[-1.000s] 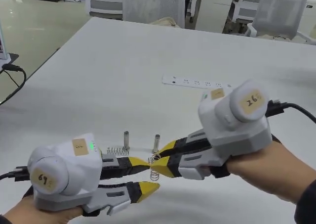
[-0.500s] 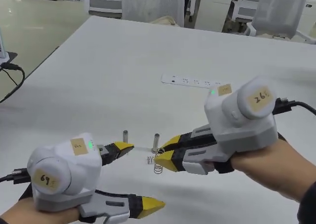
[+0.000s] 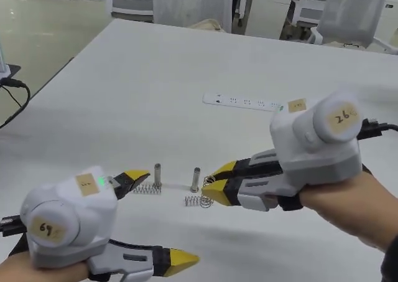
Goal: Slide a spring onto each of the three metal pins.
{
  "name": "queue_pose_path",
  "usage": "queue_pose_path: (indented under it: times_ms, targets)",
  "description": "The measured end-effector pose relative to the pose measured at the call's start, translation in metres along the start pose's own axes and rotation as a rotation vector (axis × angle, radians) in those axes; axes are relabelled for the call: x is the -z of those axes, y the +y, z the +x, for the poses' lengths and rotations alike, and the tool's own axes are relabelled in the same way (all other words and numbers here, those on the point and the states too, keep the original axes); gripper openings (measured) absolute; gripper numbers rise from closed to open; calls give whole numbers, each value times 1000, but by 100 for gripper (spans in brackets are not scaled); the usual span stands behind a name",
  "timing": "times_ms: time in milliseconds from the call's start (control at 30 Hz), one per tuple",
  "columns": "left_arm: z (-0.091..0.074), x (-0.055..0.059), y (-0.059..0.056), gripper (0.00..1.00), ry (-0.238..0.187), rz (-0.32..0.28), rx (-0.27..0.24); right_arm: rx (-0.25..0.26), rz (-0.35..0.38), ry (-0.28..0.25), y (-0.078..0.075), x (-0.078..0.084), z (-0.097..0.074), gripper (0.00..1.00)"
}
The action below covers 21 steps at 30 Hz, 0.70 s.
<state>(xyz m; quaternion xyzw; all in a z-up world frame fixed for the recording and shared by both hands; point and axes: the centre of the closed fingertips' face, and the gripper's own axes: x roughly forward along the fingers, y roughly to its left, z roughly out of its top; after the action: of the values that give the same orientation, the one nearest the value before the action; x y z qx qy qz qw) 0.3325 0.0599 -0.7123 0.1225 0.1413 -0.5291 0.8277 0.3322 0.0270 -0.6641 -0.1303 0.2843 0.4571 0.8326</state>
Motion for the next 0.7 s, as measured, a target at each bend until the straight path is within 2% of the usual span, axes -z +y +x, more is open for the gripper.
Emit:
queue_pose_path:
  times_ms: [167,300,700]
  targets:
    - [-4,9,4,90,24,18,-19,27,10,-11,-10,0,-8,8]
    - [-10,19,11,89,46,11,-43,66,27,-31,-25,-2,-20,8]
    - [-26,34,24,87,83,8,-95,187,63,-69,-68,-4,-50,8]
